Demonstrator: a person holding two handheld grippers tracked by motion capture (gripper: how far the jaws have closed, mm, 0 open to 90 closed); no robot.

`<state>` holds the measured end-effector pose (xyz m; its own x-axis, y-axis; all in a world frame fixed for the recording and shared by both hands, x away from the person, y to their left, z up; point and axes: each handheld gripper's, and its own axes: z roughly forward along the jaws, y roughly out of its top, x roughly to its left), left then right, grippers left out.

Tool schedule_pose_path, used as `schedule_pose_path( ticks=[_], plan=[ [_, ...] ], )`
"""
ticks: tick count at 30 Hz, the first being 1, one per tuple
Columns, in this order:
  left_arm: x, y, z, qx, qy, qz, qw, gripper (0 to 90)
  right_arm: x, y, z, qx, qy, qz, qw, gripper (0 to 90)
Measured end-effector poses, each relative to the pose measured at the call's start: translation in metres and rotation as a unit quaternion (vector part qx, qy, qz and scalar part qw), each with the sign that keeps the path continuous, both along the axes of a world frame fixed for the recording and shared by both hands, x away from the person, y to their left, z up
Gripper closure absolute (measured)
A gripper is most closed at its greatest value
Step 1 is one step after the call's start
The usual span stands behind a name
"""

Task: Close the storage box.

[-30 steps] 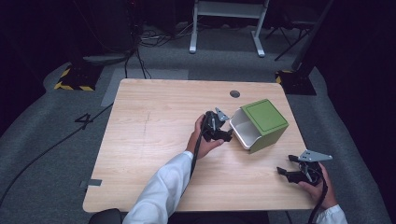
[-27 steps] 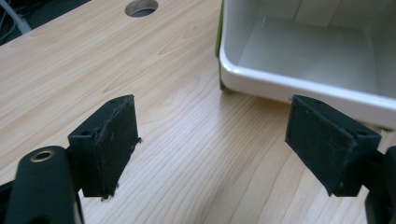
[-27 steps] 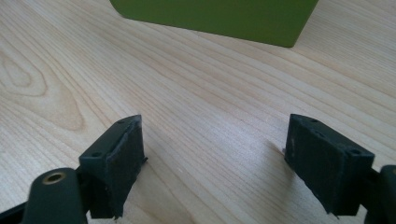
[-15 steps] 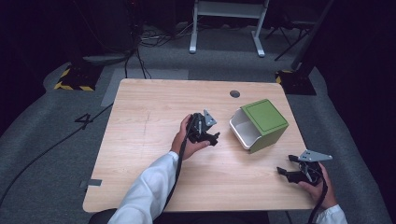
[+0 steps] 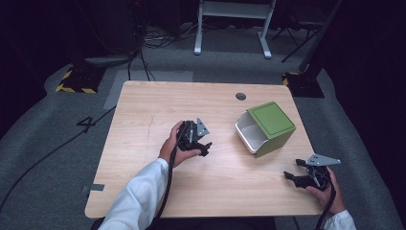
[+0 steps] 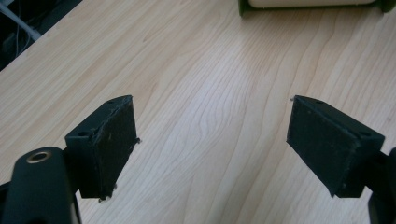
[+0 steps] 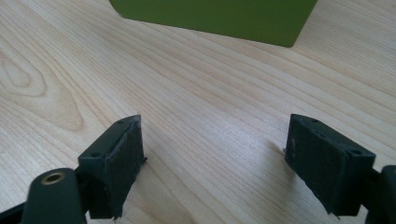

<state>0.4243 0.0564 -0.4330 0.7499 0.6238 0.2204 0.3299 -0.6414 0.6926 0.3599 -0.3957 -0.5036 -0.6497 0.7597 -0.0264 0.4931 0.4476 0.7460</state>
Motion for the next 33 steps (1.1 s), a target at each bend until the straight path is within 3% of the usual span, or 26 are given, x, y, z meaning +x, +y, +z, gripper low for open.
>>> schedule_pose_path(
  ticks=[10,21,33],
  plan=[
    [-0.016,0.038,-0.004,0.027,-0.007,0.002,0.9996,16.2,0.0,0.0,0.0,0.0,0.001,0.0,1.0,18.9],
    [-0.034,0.077,-0.009,0.05,-0.01,0.022,0.9985,16.1,0.0,0.0,0.0,0.0,0.0,-0.001,1.0,18.7],
    [-0.045,0.112,-0.026,0.062,0.009,0.044,0.9971,16.1,0.0,0.0,0.0,0.0,0.001,-0.002,1.0,18.5]
  ],
)
